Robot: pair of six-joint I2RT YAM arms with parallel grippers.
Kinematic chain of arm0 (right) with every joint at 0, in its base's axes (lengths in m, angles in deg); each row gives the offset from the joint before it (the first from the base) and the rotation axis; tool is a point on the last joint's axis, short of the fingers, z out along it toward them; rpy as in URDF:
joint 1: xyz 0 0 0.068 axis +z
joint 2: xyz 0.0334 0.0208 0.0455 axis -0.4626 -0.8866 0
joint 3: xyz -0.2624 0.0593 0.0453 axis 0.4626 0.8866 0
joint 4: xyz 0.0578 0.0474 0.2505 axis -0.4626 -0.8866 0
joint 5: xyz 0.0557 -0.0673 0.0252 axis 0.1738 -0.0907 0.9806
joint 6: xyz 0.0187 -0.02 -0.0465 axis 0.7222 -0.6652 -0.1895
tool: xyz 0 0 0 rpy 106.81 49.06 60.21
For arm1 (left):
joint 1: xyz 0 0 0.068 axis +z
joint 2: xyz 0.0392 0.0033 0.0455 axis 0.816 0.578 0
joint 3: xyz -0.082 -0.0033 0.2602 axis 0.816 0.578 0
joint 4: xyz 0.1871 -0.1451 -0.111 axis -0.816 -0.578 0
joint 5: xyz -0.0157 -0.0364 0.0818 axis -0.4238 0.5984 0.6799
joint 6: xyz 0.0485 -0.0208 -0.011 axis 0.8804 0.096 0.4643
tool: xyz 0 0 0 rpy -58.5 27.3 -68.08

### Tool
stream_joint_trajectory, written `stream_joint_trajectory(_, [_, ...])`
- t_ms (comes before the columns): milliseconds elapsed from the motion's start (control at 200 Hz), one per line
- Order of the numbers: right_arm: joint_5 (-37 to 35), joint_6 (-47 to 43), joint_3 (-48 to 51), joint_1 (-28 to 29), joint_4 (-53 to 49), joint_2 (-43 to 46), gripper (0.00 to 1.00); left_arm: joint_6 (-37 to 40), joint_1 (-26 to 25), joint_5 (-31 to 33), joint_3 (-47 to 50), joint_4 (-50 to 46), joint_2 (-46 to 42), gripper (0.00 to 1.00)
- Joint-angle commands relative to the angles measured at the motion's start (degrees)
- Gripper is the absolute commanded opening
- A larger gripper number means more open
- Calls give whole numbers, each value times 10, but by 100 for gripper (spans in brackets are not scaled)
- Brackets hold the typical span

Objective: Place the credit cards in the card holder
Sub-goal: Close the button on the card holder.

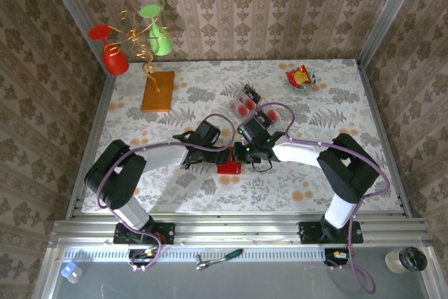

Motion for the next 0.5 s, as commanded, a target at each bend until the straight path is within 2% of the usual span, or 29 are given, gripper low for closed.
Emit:
stream_joint_trajectory(0, [-10, -13, -25, -2, -37, 8, 0, -9, -7, -5, 15, -9, 11, 100])
stream_joint_trajectory(495, [9, 3, -13, -2, 9, -55, 0, -11, -8, -7, 14, -9, 12, 100])
